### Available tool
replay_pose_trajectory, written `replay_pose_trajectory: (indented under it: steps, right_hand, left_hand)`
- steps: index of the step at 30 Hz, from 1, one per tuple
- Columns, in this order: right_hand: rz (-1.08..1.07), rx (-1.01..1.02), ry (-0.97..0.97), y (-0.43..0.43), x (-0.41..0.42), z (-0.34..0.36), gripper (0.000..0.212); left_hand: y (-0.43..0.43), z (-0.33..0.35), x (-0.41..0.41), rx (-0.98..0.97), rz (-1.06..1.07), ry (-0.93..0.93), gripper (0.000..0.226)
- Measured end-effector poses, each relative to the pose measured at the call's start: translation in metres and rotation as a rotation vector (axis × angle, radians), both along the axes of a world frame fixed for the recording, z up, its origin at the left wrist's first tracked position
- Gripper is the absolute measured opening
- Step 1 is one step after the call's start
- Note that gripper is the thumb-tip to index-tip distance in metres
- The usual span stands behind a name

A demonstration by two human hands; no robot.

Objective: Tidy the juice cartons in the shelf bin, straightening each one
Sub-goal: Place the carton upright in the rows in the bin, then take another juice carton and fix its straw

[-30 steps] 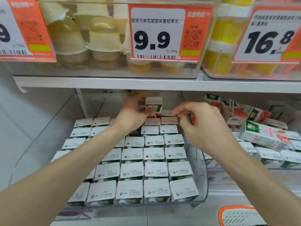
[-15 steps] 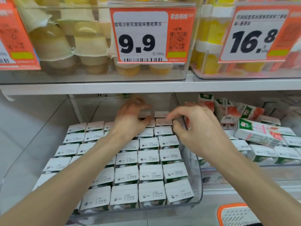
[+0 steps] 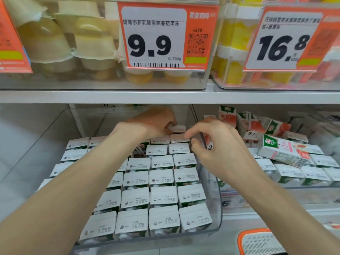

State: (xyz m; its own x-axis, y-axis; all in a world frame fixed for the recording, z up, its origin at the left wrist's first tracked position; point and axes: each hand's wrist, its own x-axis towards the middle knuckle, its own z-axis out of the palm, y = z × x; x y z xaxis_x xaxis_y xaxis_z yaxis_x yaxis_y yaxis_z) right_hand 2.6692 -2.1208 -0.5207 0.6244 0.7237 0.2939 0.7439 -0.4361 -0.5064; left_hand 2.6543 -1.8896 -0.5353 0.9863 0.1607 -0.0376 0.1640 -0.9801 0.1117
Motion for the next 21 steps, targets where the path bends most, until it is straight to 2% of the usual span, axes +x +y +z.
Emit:
replay_pose_trajectory:
  steps: [3, 7, 9, 10, 12, 14, 16, 18, 21]
  right_hand:
    - [0.002, 0.007, 0.006, -0.001, 0.0, -0.001, 0.023]
    - [-0.017, -0.019, 0.013, 0.0, 0.001, 0.001, 0.028]
    - [-0.021, -0.013, 0.006, 0.001, 0.0, 0.001, 0.033]
    - [-0.027, -0.01, -0.003, 0.002, 0.0, 0.001, 0.036]
    - [-0.055, -0.004, -0.024, 0.006, 0.0, 0.001, 0.041]
    - [-0.088, 0.009, -0.037, 0.011, 0.0, 0.002, 0.043]
    - [-0.082, -0.001, -0.047, 0.016, -0.004, 0.005, 0.049]
    - [-0.034, -0.045, -0.063, 0.02, -0.012, 0.009, 0.058]
    - [0.102, -0.024, -0.038, 0.025, -0.028, 0.014, 0.05]
  left_hand:
    - [0.0, 0.001, -0.003, -0.023, 0.005, 0.018, 0.034]
    - [-0.01, 0.016, -0.022, -0.125, 0.046, -0.056, 0.032]
    - [-0.014, 0.022, -0.033, -0.205, 0.108, -0.13, 0.018]
    - [-0.016, 0.024, -0.04, -0.233, 0.122, -0.185, 0.019]
    - [-0.021, 0.024, -0.055, -0.248, 0.084, -0.324, 0.025]
    - [-0.025, 0.018, -0.074, -0.221, 0.03, -0.442, 0.011]
    - [-0.026, 0.008, -0.093, -0.191, 0.0, -0.475, 0.03]
    - [-0.029, 0.003, -0.113, -0.185, -0.012, -0.498, 0.038]
    - [-0.031, 0.001, -0.146, -0.269, -0.006, -0.552, 0.045]
